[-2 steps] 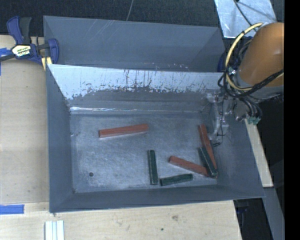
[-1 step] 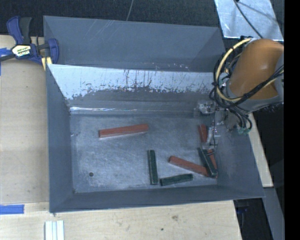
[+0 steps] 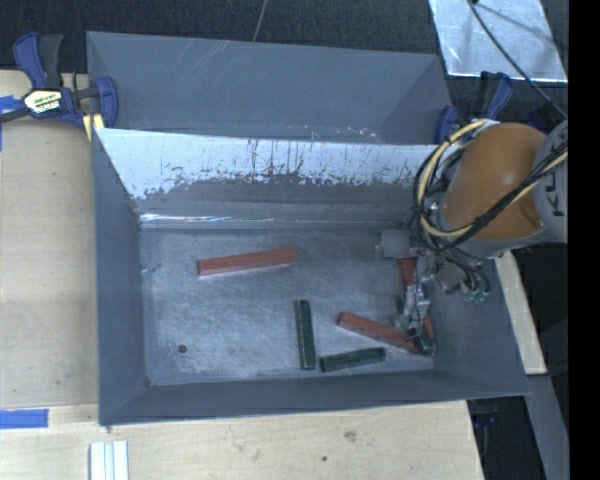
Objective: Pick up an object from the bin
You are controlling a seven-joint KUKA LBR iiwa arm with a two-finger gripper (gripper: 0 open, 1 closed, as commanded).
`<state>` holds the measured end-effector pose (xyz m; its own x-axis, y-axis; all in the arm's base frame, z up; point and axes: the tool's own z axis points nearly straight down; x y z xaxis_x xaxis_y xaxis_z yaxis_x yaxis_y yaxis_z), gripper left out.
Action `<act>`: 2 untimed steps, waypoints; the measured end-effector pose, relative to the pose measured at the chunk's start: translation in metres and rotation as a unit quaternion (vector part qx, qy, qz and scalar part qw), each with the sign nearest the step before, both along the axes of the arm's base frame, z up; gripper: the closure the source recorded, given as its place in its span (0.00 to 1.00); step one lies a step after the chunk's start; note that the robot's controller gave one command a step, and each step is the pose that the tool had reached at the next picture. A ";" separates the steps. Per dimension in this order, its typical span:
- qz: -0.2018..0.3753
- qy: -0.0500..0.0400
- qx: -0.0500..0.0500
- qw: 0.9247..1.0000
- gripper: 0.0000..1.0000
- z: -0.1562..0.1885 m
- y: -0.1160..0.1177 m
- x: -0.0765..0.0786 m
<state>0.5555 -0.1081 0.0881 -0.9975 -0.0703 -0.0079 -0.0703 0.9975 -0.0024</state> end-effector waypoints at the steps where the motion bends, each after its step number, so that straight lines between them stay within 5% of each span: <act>1: -0.115 0.001 0.002 0.993 0.00 -0.015 0.007 -0.028; 2: -0.030 0.003 0.001 1.000 0.00 -0.001 -0.010 -0.051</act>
Offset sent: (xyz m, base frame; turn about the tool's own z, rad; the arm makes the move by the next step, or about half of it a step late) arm -0.0543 -0.0116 0.0011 0.0586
